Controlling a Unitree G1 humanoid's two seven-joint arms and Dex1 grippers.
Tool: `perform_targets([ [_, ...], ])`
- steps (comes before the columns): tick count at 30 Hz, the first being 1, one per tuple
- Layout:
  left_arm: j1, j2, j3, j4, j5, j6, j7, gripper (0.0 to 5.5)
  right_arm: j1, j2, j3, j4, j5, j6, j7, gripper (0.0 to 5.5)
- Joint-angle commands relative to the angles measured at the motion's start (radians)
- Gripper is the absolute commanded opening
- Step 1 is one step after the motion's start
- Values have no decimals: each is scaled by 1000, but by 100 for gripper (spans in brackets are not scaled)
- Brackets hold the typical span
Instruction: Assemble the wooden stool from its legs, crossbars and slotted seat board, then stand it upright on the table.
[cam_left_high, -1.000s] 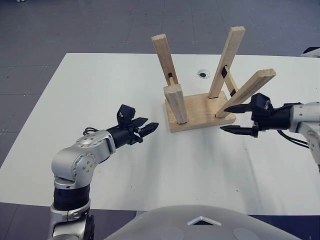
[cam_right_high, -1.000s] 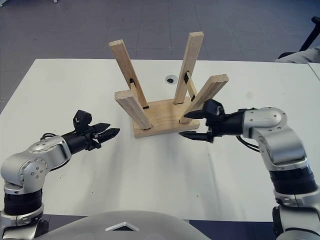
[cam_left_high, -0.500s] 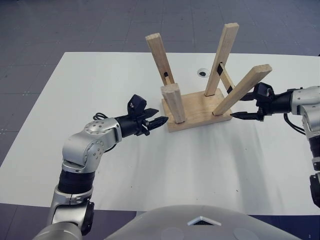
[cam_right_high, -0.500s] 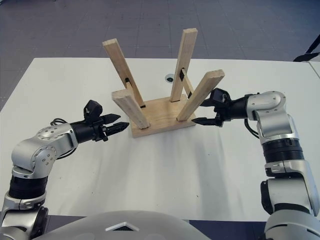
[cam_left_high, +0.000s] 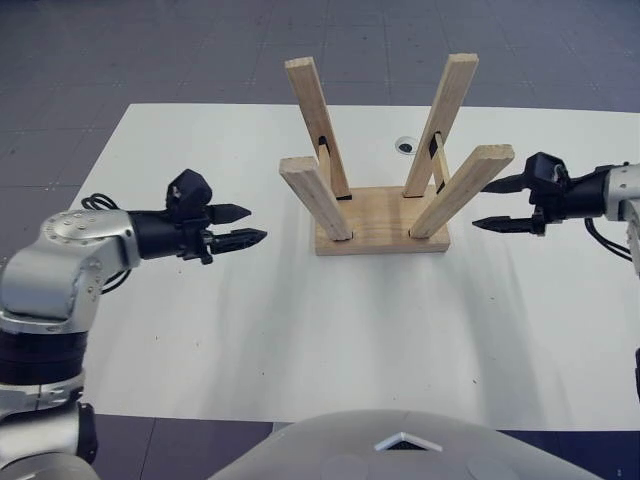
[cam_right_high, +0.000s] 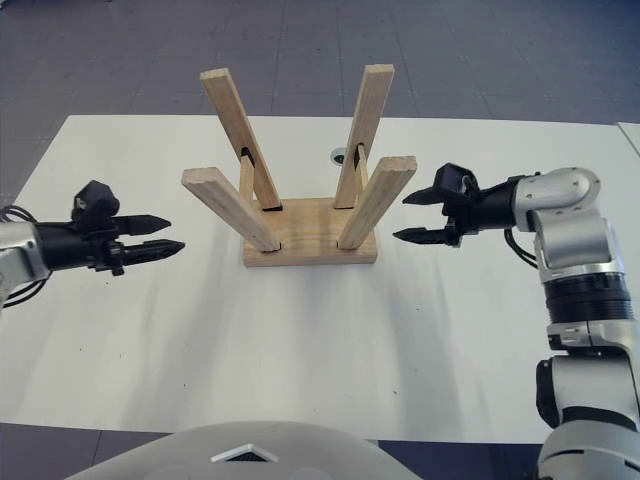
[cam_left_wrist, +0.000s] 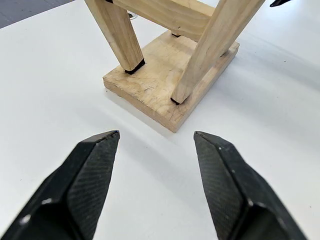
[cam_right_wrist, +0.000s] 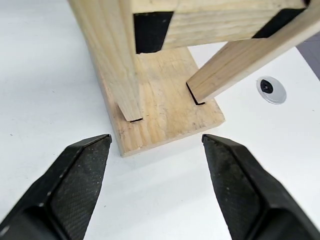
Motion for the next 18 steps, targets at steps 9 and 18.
perform_targets([
  [9,-129,-36,39,-11,-131,10,-47,277,-157,-28,-60,-163,267,384,173,334],
  [18,-277,-113,-86,31,-123,0,-77,277,-152,14,-42,-202,286,411,136,334],
])
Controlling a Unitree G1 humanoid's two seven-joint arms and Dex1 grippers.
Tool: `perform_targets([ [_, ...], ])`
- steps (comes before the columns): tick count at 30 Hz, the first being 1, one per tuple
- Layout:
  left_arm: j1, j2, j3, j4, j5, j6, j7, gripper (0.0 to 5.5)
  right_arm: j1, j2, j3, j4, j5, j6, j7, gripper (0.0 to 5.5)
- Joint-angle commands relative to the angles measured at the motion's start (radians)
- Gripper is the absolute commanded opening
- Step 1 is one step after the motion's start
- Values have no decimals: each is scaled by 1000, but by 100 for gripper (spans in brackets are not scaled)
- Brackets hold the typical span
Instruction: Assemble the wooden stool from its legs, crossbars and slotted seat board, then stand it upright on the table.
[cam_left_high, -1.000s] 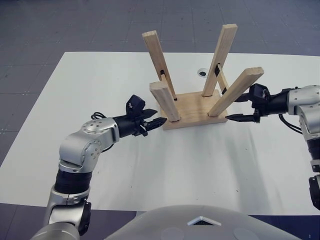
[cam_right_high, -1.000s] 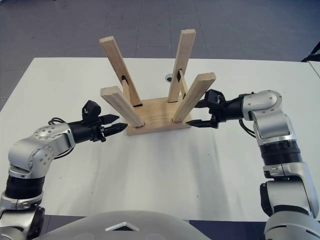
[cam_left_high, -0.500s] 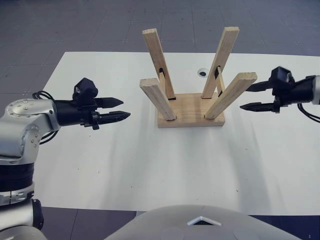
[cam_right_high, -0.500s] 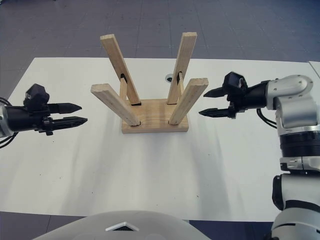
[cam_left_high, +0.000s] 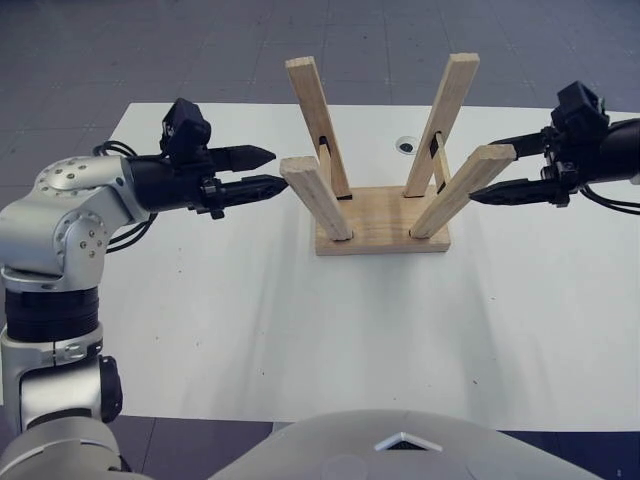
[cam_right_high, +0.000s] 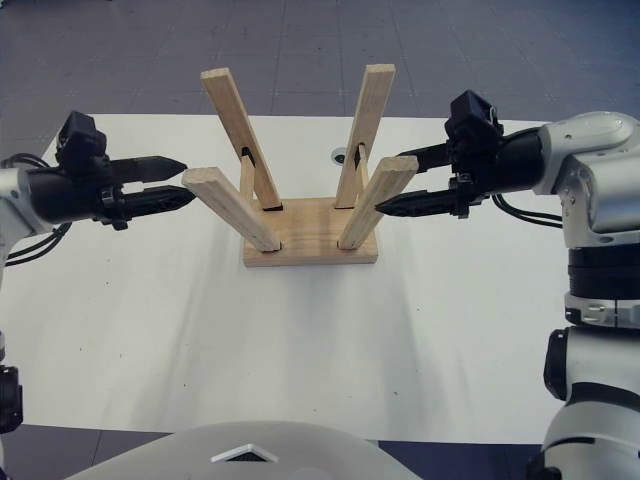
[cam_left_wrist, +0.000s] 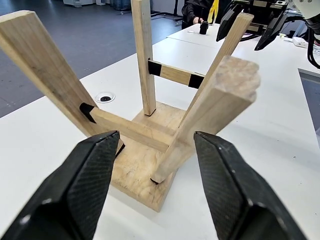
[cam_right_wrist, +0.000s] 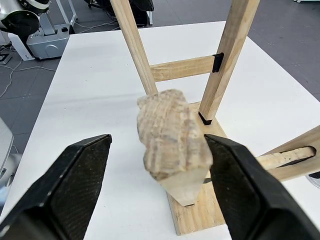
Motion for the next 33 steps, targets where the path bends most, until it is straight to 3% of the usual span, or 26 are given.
perform_targets([
  [1,-13,21,-52,-35,-10,7,-86,277,-15,15,14,-12,-4,-1,-17,334],
  [7,-20,73,-64,23,44,-21,-147,277,-7,14,15,-22,-2,-1,-29,334],
  [18,-71,18,-129,-76,9,30,-151,277,3,24,21,-22,-10,-5,-50,334],
  [26,-124,-79,-138,-57,20,47,-41,277,14,20,27,-21,-14,-8,-49,334],
  [29,-115,-99,-142,-84,-8,72,-36,277,6,21,34,9,-28,-18,-46,281],
  [33,-99,-83,-131,-105,-47,107,-60,211,8,27,34,22,-36,-16,-57,203],
])
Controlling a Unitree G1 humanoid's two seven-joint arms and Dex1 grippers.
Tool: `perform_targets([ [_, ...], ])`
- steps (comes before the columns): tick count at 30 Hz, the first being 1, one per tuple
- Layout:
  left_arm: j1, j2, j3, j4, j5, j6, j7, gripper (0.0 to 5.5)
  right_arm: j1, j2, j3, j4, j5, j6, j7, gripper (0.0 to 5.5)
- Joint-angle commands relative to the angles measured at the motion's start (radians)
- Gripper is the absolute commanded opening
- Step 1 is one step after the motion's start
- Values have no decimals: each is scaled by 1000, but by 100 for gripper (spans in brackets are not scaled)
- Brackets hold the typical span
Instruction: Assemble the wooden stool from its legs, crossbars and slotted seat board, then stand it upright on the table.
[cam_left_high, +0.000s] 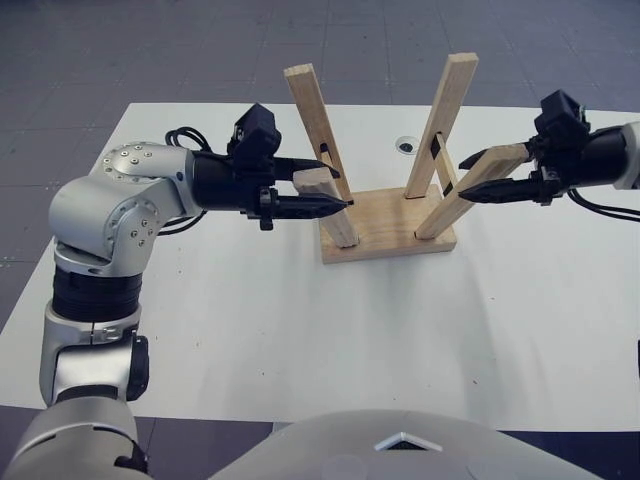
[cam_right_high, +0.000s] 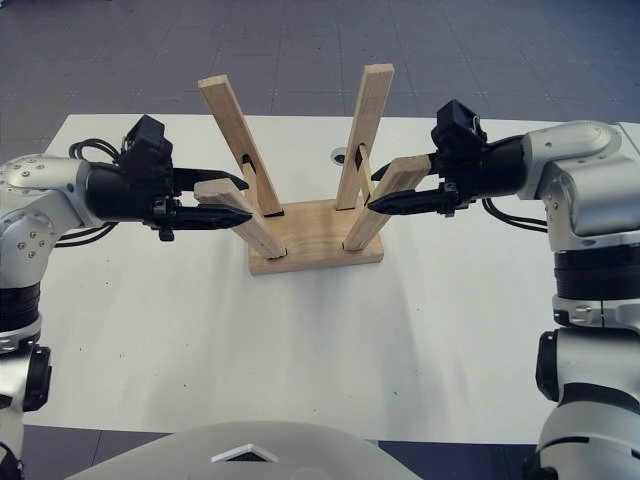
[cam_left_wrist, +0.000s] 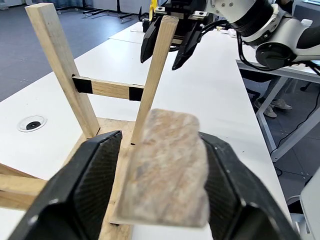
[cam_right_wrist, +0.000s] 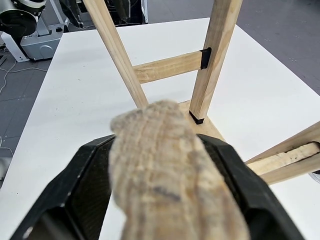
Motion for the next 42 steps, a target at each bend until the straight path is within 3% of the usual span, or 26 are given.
perform_targets([
  [1,10,27,11,-21,-28,28,-22,189,1,5,6,-9,-9,14,-23,180],
  [4,10,35,32,-9,-40,36,-19,154,51,30,4,-109,38,92,-68,151],
  [11,31,67,7,-24,7,34,7,151,87,73,-16,-288,140,229,-176,143],
  [22,219,69,125,-131,-72,46,91,151,93,49,-50,-279,149,330,-290,143],
  [31,244,110,173,-125,-292,245,124,151,77,-34,14,-297,277,571,-232,143],
  [42,203,188,106,-80,-446,360,39,151,-15,126,-121,-98,473,967,-322,143],
])
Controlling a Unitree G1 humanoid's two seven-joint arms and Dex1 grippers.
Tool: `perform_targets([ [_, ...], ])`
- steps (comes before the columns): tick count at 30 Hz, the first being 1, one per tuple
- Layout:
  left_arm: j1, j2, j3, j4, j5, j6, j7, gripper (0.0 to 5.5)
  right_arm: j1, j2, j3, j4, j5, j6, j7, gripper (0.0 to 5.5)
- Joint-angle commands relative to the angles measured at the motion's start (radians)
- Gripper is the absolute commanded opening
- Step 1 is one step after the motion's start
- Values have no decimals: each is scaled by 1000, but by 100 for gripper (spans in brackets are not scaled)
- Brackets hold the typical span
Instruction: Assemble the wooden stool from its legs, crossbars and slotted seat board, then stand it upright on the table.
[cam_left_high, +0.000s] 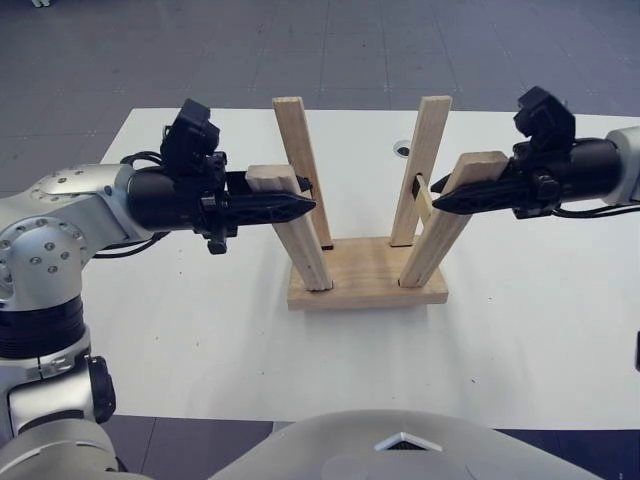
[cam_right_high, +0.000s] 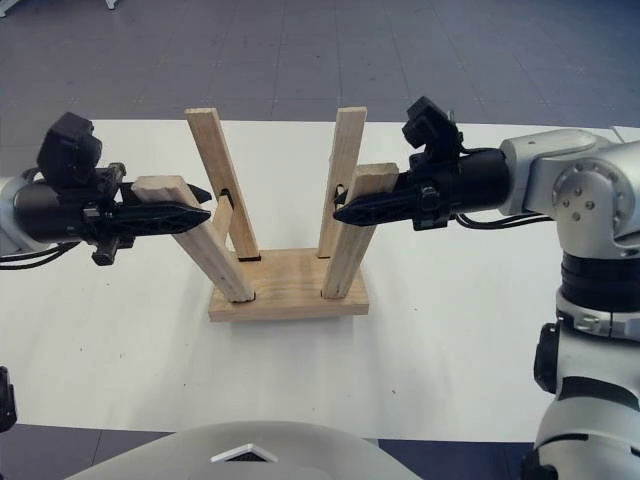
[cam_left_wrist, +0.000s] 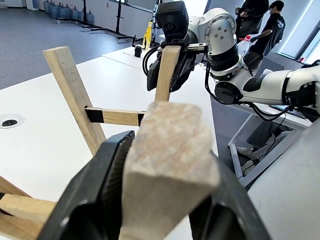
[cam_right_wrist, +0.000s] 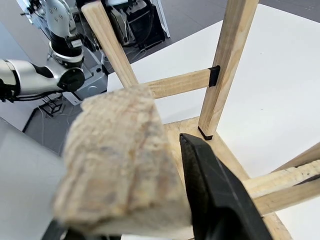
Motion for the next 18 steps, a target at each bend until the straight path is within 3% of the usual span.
perform_targets([
  [1,51,53,-115,13,-25,132,-87,151,26,91,-14,190,60,258,-79,143],
  [7,23,62,-156,98,11,133,-152,151,-2,125,17,309,94,272,-156,143],
  [13,-42,-34,-136,264,83,94,-50,151,29,126,45,368,68,252,-194,143],
  [18,-96,-49,-110,329,108,114,-42,248,-8,133,20,451,34,221,-214,239],
])
